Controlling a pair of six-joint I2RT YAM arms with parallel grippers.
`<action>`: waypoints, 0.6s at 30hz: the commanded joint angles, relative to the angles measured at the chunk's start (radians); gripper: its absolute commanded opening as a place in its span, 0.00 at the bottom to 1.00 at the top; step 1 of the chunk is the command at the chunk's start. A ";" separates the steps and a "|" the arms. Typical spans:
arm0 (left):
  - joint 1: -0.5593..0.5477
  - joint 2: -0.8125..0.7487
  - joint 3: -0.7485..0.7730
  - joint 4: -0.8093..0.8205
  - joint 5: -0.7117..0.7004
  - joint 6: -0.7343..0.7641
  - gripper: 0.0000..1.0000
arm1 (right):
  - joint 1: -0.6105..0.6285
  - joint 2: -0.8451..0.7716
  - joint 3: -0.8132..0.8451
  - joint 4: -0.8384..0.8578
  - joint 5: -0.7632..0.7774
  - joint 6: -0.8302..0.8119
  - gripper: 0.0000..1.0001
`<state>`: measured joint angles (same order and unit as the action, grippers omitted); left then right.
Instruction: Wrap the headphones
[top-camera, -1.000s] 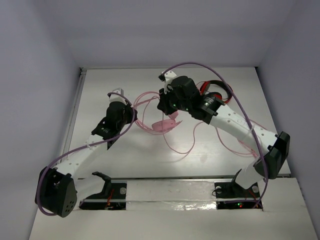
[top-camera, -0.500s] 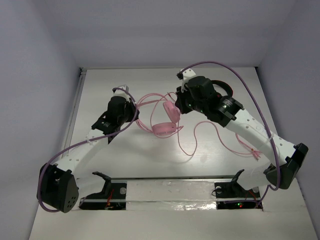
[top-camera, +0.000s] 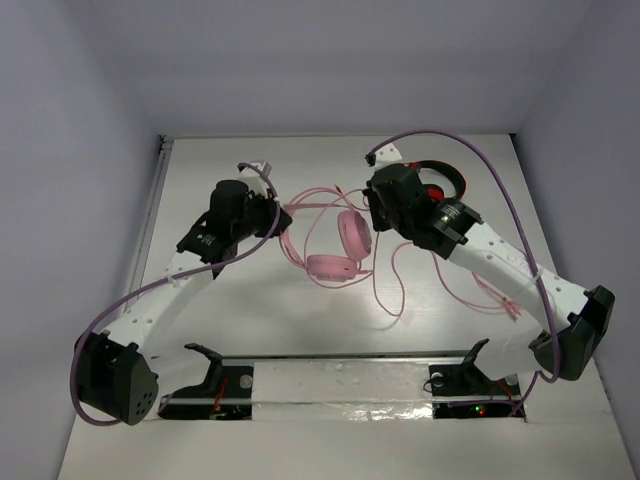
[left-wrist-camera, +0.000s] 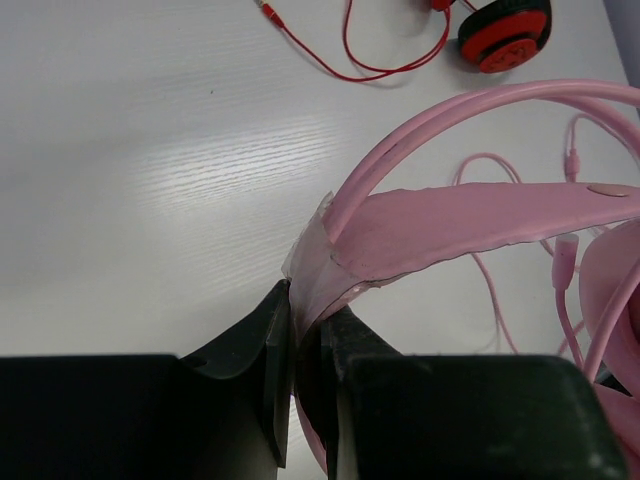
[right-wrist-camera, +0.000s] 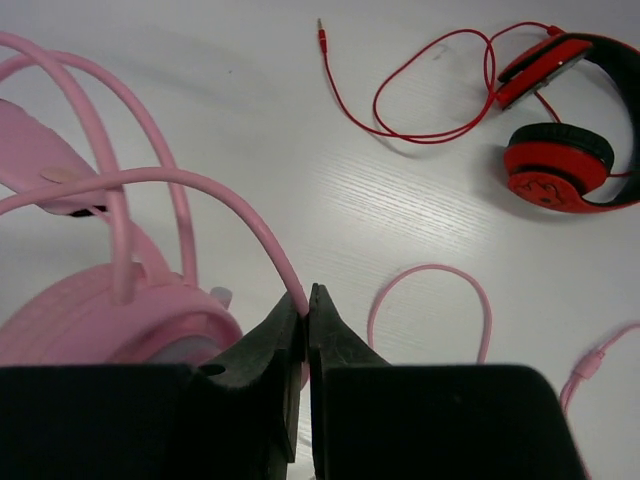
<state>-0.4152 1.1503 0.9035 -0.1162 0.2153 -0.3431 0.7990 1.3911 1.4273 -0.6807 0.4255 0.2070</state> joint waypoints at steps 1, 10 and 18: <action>0.035 -0.015 0.061 0.081 0.139 -0.031 0.00 | -0.001 -0.049 -0.028 0.036 0.047 0.009 0.08; 0.114 -0.024 0.115 0.110 0.295 -0.086 0.00 | -0.012 -0.145 -0.200 0.296 -0.033 0.069 0.16; 0.145 -0.032 0.198 0.067 0.381 -0.106 0.00 | -0.032 -0.244 -0.527 0.825 -0.350 0.104 0.24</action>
<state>-0.2825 1.1503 1.0321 -0.1051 0.4763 -0.3798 0.7788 1.1496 0.9291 -0.1364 0.2016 0.2855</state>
